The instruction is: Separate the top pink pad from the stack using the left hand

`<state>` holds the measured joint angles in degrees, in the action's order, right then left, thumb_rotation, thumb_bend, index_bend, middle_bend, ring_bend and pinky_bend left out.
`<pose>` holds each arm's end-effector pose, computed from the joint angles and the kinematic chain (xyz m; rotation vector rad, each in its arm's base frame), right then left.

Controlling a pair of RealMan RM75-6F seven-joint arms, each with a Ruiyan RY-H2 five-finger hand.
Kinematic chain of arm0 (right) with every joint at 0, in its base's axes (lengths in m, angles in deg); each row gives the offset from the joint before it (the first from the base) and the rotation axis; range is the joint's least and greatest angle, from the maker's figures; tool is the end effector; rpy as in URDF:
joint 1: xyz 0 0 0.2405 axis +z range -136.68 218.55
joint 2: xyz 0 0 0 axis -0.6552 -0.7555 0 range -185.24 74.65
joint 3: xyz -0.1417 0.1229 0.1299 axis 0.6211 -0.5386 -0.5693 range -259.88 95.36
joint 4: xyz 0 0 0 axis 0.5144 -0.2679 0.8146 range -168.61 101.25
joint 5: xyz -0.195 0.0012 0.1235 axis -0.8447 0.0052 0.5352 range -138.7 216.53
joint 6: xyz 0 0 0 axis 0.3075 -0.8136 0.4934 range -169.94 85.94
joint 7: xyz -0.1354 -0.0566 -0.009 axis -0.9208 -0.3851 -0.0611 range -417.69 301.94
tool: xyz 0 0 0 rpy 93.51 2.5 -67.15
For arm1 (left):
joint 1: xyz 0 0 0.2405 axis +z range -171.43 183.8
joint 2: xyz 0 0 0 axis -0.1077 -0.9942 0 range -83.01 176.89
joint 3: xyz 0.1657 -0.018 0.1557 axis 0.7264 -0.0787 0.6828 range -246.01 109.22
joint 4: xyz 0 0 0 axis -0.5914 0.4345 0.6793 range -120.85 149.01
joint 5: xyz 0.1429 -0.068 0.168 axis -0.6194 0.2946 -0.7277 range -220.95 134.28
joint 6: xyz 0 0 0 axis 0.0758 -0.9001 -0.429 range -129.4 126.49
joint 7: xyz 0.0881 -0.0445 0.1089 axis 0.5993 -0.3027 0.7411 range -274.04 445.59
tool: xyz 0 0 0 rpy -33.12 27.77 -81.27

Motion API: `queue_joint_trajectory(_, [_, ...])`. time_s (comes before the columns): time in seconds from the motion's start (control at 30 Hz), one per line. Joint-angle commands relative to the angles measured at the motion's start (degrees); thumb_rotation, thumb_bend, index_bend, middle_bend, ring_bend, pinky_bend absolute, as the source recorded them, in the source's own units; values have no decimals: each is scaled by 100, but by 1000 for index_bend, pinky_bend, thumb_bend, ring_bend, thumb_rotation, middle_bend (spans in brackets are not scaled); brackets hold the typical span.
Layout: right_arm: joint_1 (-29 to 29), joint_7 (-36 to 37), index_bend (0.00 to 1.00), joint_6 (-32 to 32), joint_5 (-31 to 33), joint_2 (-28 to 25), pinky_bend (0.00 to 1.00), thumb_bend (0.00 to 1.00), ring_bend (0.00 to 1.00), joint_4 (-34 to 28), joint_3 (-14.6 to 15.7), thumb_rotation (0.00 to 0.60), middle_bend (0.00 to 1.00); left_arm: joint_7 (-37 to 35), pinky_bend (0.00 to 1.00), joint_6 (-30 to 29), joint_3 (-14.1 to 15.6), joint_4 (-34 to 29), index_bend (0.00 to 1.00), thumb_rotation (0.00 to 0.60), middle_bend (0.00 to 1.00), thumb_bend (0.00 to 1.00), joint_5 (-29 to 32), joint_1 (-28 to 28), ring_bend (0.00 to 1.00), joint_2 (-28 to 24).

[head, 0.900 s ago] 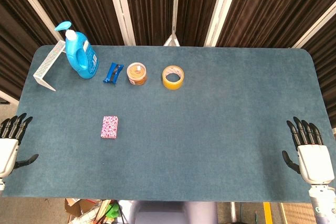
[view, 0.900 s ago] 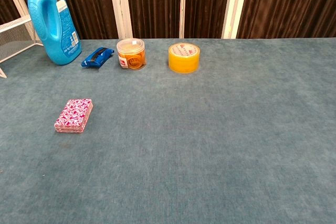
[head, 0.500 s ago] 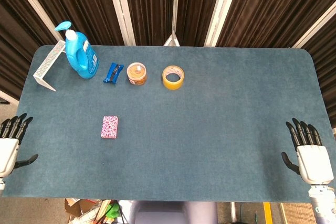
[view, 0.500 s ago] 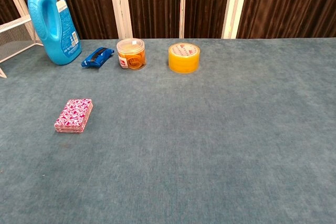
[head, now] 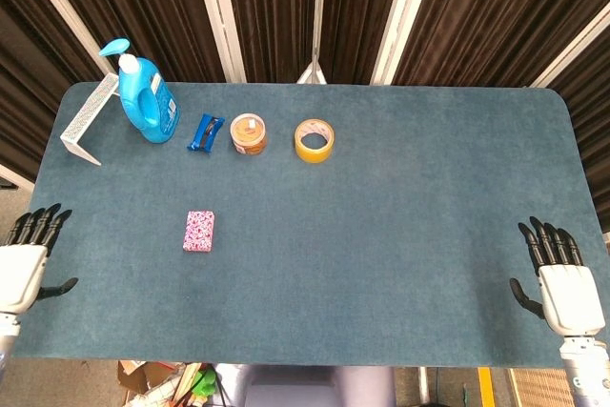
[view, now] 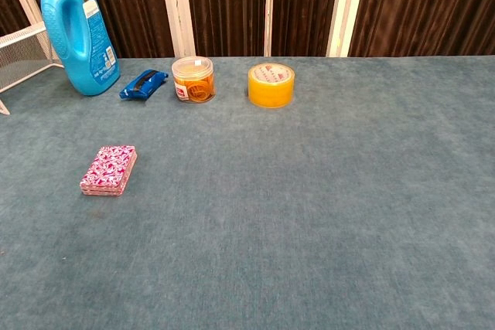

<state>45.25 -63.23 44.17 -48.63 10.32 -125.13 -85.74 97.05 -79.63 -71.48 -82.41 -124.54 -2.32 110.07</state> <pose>-0.2905 -0.1833 0.1240 1.4114 -0.8128 0.8705 -0.2848 0.2004 0.1139 -1.4786 -0.8765 -0.7417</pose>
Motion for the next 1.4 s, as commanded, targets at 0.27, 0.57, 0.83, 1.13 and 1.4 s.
queue_joint_trajectory(0.27, [49, 110, 0, -132, 15, -39, 89, 363, 0, -61, 21, 600, 0, 2016, 0, 1463, -676, -697, 52, 600, 0, 52, 1908, -1315, 0, 386])
queue_joint_trajectory(0.57, [50, 321, 0, -120, -40, -78, 89, 363, 0, -50, 37, 600, 0, 3720, 0, 1667, -804, -427, 76, 600, 0, 58, 3925, -2338, 0, 1355])
queue_joint_trajectory(0.83, [56, 418, 0, -133, -67, -95, 89, 363, 0, -61, 55, 600, 0, 4275, 0, 1538, -851, -79, 114, 600, 0, 103, 4766, -2917, 0, 2030])
queue_joint_trajectory(1.13, [57, 530, 0, -112, -94, -100, 89, 363, 0, -49, 55, 600, 0, 4500, 0, 1469, -833, 352, 139, 600, 0, 119, 5244, -3363, 0, 2559])
queue_joint_trajectory(1.4, [64, 556, 0, -127, -97, -112, 89, 363, 0, -64, 62, 600, 0, 4579, 0, 1471, -759, 600, 155, 600, 0, 128, 5481, -3603, 0, 2823])
